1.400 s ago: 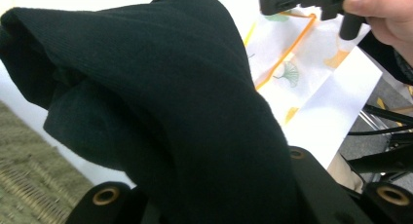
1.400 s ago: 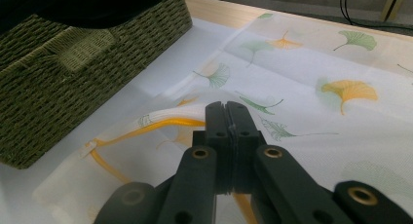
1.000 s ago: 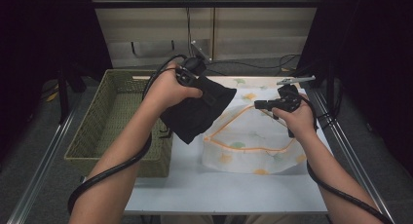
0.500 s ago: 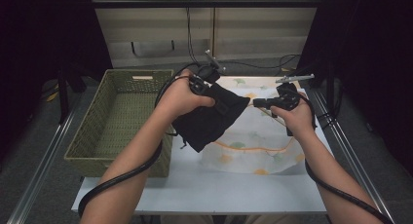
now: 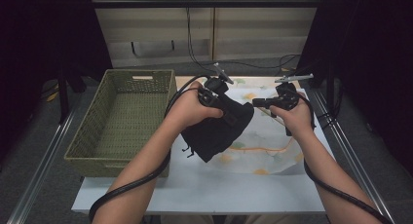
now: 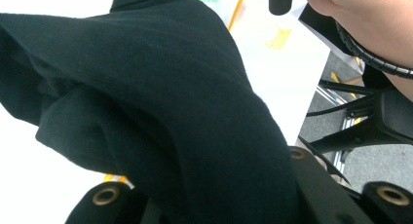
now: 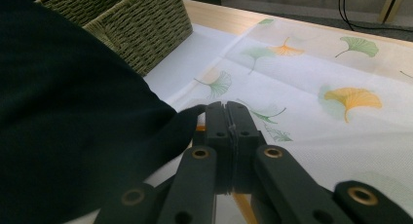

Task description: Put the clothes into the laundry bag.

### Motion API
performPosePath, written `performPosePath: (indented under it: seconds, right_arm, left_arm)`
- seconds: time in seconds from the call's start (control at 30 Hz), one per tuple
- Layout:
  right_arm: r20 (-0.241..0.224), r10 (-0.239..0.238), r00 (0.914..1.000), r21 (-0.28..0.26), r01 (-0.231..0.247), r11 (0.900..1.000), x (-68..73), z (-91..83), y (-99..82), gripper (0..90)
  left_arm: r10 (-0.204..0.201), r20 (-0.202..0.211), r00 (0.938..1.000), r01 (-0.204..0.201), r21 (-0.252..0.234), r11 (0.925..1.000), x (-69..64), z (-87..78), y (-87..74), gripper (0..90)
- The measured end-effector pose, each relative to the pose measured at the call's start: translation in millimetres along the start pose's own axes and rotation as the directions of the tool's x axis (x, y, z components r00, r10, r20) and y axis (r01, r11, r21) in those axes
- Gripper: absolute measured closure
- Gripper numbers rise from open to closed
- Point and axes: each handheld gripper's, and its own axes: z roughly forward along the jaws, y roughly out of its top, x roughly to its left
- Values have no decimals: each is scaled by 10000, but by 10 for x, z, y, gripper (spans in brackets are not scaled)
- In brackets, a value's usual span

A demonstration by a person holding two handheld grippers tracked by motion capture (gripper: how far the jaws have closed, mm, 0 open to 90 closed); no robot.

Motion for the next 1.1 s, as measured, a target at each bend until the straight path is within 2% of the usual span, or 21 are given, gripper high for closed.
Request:
performPosePath:
  seconds: [0.07, 0.27, 0.47, 0.57, 0.6, 0.77, 1.1]
  right_arm:
    - [33, -18, 10000, 21, 18, 10000, 1, 1, 4, 898]
    - [127, 65, 9999, -66, -65, 10000, -33, -14, 13, 898]
    - [243, 47, 9997, -23, -47, 10000, -31, 8, 25, 898]
    - [238, -15, 9997, 9, 15, 10000, -18, 13, 30, 898]
    - [263, -55, 9996, 13, 55, 10000, -18, 14, 32, 898]
    - [273, 1, 9996, -28, 0, 10000, -22, 9, 38, 898]
    - [129, 12, 9999, -159, -10, 9999, 30, 9, 69, 898]
  left_arm:
    - [150, 193, 9997, -150, 20, 9999, -16, 35, -7, 778]
    - [196, 380, 9991, -194, -41, 9998, -85, 107, -25, 778]
    - [432, 560, 9975, -435, 41, 9990, -139, 215, -31, 778]
    - [467, 632, 9969, -472, 78, 9989, -140, 247, -22, 778]
    - [366, 636, 9973, -370, 45, 9993, -151, 259, -23, 779]
    - [475, 878, 9950, -493, 189, 9986, -176, 302, -10, 779]
    - [579, 1131, 9919, -599, 144, 9981, -232, 443, 21, 778]
